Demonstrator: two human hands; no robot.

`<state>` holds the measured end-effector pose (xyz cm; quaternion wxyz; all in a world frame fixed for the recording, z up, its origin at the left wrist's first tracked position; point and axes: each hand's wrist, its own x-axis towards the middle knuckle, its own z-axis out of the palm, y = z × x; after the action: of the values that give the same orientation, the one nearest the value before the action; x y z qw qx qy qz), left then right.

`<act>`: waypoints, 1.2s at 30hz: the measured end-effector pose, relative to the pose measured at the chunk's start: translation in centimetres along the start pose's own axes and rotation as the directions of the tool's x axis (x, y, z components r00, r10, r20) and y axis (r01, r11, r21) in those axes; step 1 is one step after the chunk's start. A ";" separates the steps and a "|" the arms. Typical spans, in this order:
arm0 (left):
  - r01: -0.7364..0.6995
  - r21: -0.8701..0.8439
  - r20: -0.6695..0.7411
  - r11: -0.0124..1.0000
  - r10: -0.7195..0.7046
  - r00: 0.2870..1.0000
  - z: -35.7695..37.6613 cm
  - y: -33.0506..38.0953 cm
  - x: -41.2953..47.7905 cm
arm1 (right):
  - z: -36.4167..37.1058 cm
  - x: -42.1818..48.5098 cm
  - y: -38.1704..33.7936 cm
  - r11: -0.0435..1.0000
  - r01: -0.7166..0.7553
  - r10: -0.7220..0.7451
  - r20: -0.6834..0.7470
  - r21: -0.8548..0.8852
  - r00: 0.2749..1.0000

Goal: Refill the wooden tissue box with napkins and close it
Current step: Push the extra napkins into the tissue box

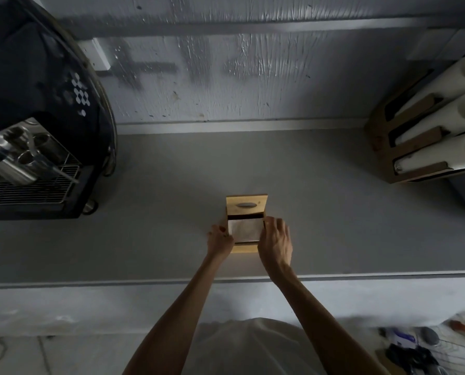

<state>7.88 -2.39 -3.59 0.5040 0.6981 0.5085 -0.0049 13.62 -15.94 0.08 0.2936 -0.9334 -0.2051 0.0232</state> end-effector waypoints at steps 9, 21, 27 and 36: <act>0.129 -0.150 0.114 0.980 -0.112 0.987 2.0 -3.3 3.6 | 0.9 5.6 -4.6 0.876 0.388 -0.136 0.627 -0.285 0.767; 0.334 -0.472 0.286 0.816 -0.217 0.933 -1.6 0.7 -1.8 | 0.6 8.4 -7.1 0.878 0.315 0.153 0.836 -0.359 0.528; 0.333 -0.476 0.265 0.814 -0.228 0.937 -1.2 0.7 -1.5 | 0.7 8.2 -7.5 0.870 0.323 0.165 0.837 -0.373 0.521; 0.337 -0.482 0.267 0.809 -0.231 0.936 -1.3 0.7 -1.6 | 0.4 8.2 -8.5 0.823 0.386 0.194 0.844 -0.417 0.499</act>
<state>6.98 -2.61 -1.60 0.7147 0.4474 0.5375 -0.0113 17.91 -6.11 5.13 -0.1336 -0.8230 -0.3746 0.4057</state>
